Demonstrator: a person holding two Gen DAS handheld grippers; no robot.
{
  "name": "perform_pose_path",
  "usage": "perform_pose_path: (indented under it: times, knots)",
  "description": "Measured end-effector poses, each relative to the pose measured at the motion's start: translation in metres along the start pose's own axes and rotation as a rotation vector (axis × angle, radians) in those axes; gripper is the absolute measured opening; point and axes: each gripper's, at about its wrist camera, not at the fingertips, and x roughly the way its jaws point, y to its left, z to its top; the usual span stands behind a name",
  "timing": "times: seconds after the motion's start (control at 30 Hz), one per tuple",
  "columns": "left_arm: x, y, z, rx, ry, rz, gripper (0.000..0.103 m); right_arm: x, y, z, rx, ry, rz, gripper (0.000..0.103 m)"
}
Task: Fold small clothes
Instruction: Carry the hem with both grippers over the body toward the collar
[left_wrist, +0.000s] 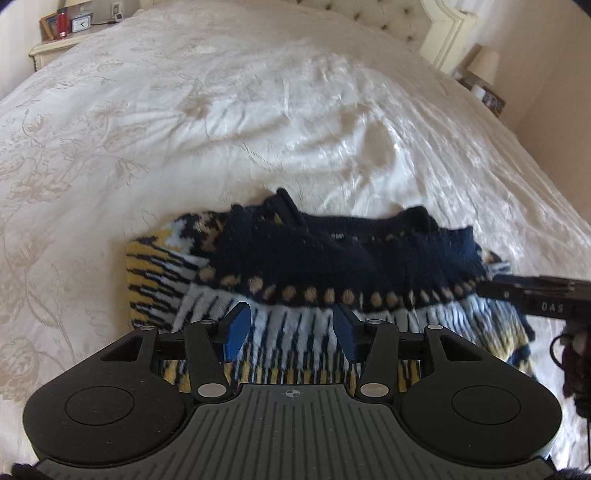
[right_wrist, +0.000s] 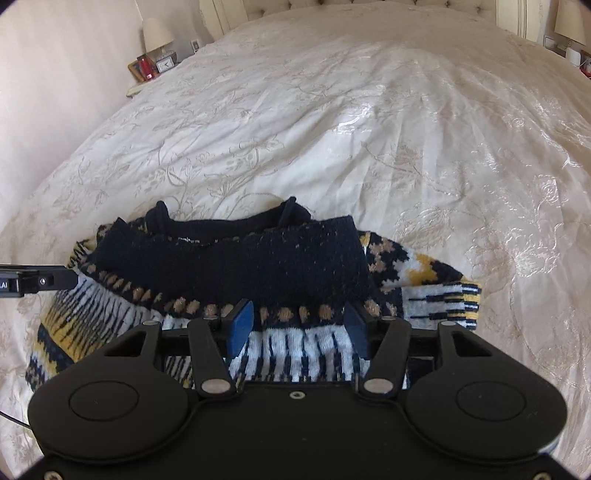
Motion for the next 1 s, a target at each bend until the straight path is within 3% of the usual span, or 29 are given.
perform_pose_path:
  times: [0.2,0.43,0.53,0.57,0.67,0.87,0.93,1.0]
  knots:
    - [0.031,0.007,-0.010,0.036,0.068,0.052,0.048,0.013,-0.013,0.004,0.016,0.018,-0.052,0.061]
    - [0.048,0.009,0.003,0.018,0.071,0.068,0.050,0.038,-0.029,0.014,0.027,0.066,-0.068,0.059]
    - [0.049,0.008,0.001,0.023,0.062,0.070,0.051,0.040,-0.026,0.017,0.006,0.069,-0.049,0.036]
    - [0.048,0.008,0.000,0.024,0.060,0.069,0.051,0.040,-0.023,0.018,-0.019,0.071,-0.052,0.013]
    - [0.048,0.009,0.002,0.027,0.061,0.062,0.051,0.037,-0.016,0.023,-0.104,0.062,-0.081,0.013]
    - [0.051,0.006,0.008,0.039,0.067,0.086,0.051,0.053,-0.020,0.029,-0.096,0.108,-0.147,0.012]
    - [0.048,0.003,0.011,0.026,0.077,0.100,0.051,0.054,-0.015,0.029,-0.106,0.111,-0.159,0.017]
    - [0.040,-0.002,0.012,0.024,0.074,0.118,0.051,0.047,-0.017,0.029,-0.066,0.085,-0.159,0.033]
